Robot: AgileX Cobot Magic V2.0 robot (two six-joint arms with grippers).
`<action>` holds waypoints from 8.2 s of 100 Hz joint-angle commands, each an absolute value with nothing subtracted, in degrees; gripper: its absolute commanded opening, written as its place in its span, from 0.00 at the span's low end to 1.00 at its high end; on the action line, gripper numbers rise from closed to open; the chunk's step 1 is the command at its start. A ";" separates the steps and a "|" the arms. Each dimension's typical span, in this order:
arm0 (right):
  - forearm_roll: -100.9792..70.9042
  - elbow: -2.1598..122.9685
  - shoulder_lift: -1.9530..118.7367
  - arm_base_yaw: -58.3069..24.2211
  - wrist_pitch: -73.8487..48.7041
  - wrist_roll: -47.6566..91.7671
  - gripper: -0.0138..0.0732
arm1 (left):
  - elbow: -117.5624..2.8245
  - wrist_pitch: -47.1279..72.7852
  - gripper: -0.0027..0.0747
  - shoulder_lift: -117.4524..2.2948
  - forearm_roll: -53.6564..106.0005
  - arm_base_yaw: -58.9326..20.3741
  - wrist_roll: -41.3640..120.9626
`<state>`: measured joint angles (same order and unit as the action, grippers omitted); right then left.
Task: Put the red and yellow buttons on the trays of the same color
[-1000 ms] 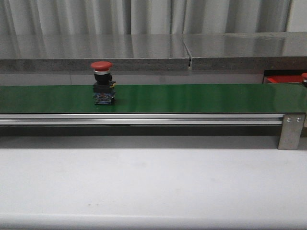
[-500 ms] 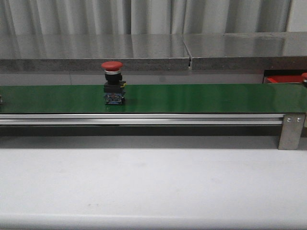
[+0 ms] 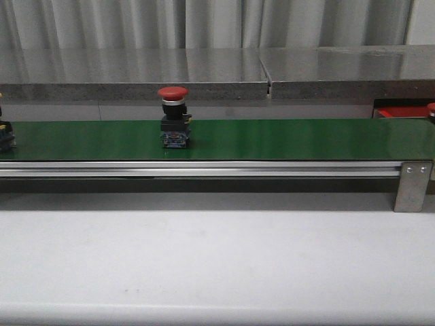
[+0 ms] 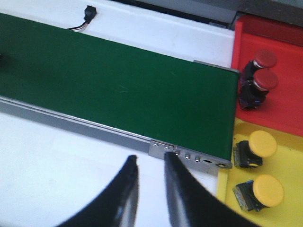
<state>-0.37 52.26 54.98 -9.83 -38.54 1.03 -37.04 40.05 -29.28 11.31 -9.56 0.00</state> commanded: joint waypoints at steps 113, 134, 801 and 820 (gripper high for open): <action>-15.04 97.72 101.77 -24.46 -51.85 22.25 0.85 | -38.56 36.41 0.01 -29.42 12.23 -10.00 -0.34; -16.40 98.99 106.06 -24.66 -48.61 23.20 0.85 | -38.56 36.41 0.01 -29.42 12.23 -10.00 -0.34; -22.77 87.28 103.17 -21.60 -38.88 33.74 0.77 | -38.47 36.41 0.01 -29.53 12.23 -10.00 -0.34; -25.71 87.37 104.44 -21.60 -35.81 33.74 0.72 | -38.47 36.41 0.01 -29.53 12.23 -10.00 -0.34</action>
<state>-22.97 85.37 107.01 -21.43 -39.44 33.02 -36.95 40.16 -29.16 11.43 -9.56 0.00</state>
